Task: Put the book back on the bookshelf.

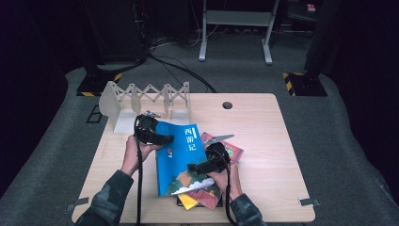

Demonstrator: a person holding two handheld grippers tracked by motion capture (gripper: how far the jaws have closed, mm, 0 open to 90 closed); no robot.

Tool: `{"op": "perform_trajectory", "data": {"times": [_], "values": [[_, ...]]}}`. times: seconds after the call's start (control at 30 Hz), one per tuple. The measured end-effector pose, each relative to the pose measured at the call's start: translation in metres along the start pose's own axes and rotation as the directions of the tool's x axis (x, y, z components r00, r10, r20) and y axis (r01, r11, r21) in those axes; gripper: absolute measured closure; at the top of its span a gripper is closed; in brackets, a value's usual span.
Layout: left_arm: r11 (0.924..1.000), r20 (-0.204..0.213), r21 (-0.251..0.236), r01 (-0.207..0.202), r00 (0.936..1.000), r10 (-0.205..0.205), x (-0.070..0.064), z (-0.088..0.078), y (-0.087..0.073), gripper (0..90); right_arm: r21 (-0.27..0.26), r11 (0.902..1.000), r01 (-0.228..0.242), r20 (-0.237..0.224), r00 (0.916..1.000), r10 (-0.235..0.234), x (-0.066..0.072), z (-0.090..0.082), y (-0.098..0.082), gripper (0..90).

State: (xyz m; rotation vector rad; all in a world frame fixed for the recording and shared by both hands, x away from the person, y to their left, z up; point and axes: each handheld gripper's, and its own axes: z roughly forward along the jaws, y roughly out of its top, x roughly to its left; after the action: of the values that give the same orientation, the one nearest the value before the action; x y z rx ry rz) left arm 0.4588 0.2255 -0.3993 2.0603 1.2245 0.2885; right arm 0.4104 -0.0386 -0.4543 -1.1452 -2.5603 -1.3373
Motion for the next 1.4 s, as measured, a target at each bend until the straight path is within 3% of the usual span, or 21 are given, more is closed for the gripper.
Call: {"op": "perform_trajectory", "data": {"times": [0.13,0.2,0.23,0.3,0.33,0.37,0.43,0.5,0.6,0.77,0.93,1.0,1.3,1.4], "values": [[0.9998,-0.010,-0.008,-0.017,0.9998,0.017,-0.002,0.002,0.000,27.1,0.031,0.9995,0.003,0.006,1.0000,-0.003,0.002,-0.006,-0.003,5.7],[0.9973,-0.034,0.013,-0.073,0.9968,0.073,-0.006,0.001,0.004,28.1,0.027,0.9996,-0.008,0.019,0.9998,0.007,-0.001,-0.012,-0.007,6.4],[0.9966,-0.048,0.010,-0.082,0.9954,0.082,-0.009,0.001,0.006,28.3,0.023,0.9996,-0.017,0.012,0.9998,0.016,-0.002,-0.013,-0.009,7.0],[0.9911,-0.082,0.031,-0.129,0.9879,0.132,-0.017,0.000,0.011,28.3,0.018,0.9997,-0.016,0.011,0.9998,0.016,-0.003,-0.014,-0.009,8.0],[0.9911,-0.082,0.031,-0.129,0.9879,0.132,-0.017,0.000,0.011,28.2,0.022,0.9996,-0.021,0.000,0.9998,0.021,-0.001,-0.013,-0.009,10.2],[0.9863,-0.106,0.043,-0.159,0.9810,0.163,-0.023,-0.001,0.016,28.2,0.020,0.9996,-0.018,-0.016,0.9997,0.018,0.000,-0.010,-0.008,11.5],[0.9881,-0.109,0.051,-0.145,0.9827,0.150,-0.023,0.000,0.018,27.6,0.022,0.9997,-0.007,-0.004,1.0000,0.007,0.002,-0.007,-0.005,10.7],[0.9948,-0.074,0.045,-0.092,0.9927,0.095,-0.016,0.000,0.016,27.2,0.017,0.9997,-0.016,-0.013,0.9998,0.017,0.001,-0.007,-0.005,11.8],[0.9974,-0.034,0.049,-0.052,0.9980,0.053,-0.005,0.000,0.011,26.5,0.004,0.9998,-0.019,-0.012,0.9997,0.019,0.001,-0.006,-0.006,12.0],[0.9978,-0.023,0.055,-0.036,0.9990,0.038,-0.001,0.005,0.009,21.9,-0.004,0.9999,-0.011,-0.009,0.9999,0.011,0.002,-0.004,-0.005,11.9],[0.9973,0.045,0.060,0.042,0.9980,-0.045,0.003,0.015,0.005,21.9,-0.012,0.9999,-0.012,-0.018,0.9998,0.012,0.001,-0.003,-0.005,12.1],[0.9970,0.061,0.064,0.044,0.9970,-0.048,0.001,0.019,0.003,22.1,-0.011,0.9999,-0.009,-0.020,0.9998,0.008,0.001,-0.002,-0.004,12.1],[0.9974,0.026,0.050,0.051,0.9983,-0.052,0.005,0.013,0.007,30.6,-0.019,0.9998,-0.007,-0.019,0.9998,0.006,0.002,0.004,-0.001,12.2],[0.9979,0.017,0.063,0.019,0.9997,-0.020,0.006,0.011,0.008,32.1,-0.030,0.9995,-0.007,-0.015,0.9999,0.006,0.004,0.006,-0.001,12.3]]}}
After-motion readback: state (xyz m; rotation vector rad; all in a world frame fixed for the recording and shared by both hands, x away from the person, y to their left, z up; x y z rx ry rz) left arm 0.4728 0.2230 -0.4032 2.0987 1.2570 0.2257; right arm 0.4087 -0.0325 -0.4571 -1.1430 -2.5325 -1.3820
